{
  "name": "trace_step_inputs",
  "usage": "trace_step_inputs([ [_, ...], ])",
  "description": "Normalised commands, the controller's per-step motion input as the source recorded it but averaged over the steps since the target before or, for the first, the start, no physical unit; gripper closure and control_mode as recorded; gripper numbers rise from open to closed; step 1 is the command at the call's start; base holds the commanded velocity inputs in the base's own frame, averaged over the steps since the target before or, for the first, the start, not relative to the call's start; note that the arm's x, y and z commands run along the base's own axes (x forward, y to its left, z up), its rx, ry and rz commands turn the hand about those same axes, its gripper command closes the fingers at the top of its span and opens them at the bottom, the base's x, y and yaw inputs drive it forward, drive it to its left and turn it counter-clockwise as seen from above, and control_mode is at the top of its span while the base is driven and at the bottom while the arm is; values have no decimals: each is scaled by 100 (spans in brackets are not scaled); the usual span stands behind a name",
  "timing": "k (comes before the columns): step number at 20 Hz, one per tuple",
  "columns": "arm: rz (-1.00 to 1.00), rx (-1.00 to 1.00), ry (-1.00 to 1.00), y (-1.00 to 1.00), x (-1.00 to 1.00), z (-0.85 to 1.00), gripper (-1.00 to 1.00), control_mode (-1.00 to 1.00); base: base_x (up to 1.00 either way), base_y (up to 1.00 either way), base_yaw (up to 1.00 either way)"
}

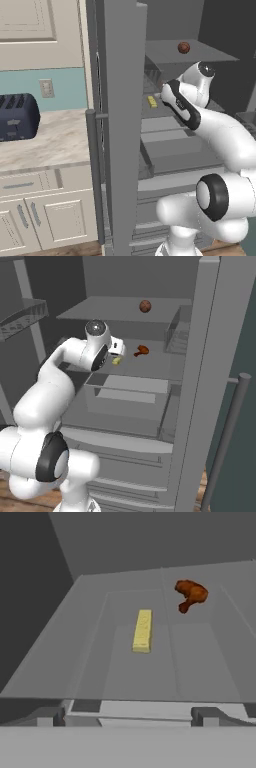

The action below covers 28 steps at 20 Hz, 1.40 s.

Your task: Pick the egg and butter from the fridge and place them by the bowl for mixing.

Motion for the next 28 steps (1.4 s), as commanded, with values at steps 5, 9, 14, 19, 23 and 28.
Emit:
trace_step_inputs([
  [5,-3,6,0,0,48,-1,-100,-100,0,0,0],
  [9,-6,0,0,0,33,-17,-100,-100,0,0,0],
  [14,-6,0,0,0,26,-23,-100,-100,0,0,0],
  [19,-6,0,-2,0,14,-18,-100,-100,0,0,0],
  [23,-3,0,-3,0,0,-19,-100,-100,0,0,0],
  [28,0,0,0,1,4,-7,-100,-100,0,0,0],
])
